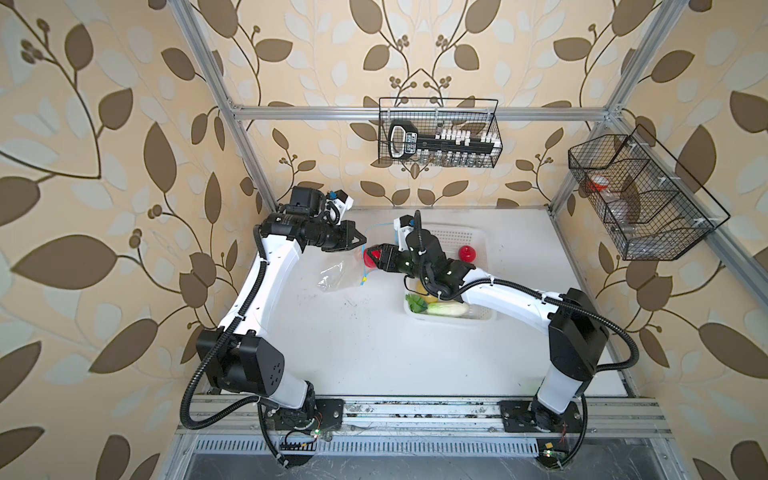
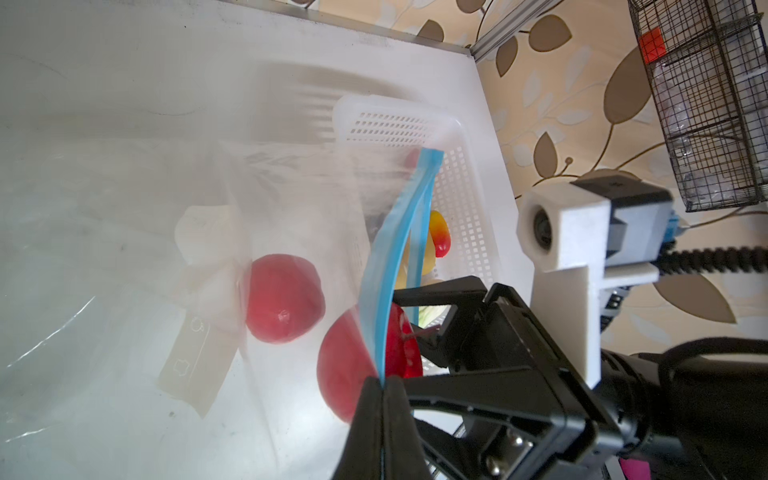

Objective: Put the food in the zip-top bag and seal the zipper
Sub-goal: 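Carry the red apple with the right gripper over the bag opening, then open the right gripper to drop the red apple into the bag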

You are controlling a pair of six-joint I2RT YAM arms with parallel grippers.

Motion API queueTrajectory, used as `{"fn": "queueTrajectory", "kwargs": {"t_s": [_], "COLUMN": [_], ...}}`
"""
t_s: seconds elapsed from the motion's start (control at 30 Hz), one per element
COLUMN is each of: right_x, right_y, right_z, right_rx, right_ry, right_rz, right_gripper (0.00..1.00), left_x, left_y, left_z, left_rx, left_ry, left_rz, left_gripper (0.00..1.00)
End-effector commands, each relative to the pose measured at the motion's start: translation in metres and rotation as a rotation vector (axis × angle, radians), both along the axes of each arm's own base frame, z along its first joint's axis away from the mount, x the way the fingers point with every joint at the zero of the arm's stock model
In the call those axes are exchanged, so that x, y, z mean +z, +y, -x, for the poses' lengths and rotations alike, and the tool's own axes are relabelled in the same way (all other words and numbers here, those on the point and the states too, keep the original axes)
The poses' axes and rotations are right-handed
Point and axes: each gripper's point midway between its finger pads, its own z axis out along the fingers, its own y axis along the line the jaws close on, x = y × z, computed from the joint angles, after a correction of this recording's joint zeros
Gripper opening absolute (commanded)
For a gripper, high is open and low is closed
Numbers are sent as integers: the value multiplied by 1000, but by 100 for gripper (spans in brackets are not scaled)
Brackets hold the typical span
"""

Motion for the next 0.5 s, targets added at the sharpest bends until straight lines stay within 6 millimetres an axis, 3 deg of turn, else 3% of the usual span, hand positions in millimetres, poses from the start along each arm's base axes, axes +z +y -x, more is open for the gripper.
{"fn": "queueTrajectory", "kwargs": {"t_s": [0.0, 0.47], "right_x": [4, -46], "right_y": [10, 11], "right_z": [1, -19], "right_rx": [28, 41], "right_ry": [-5, 80], "right_rz": [14, 168], "right_gripper": [43, 51], "left_x": [29, 59], "left_y": [-6, -1], "left_z": [8, -3], "left_rx": [-25, 30], "left_ry": [-64, -148], "left_rz": [29, 25], "left_gripper": [0, 0]}}
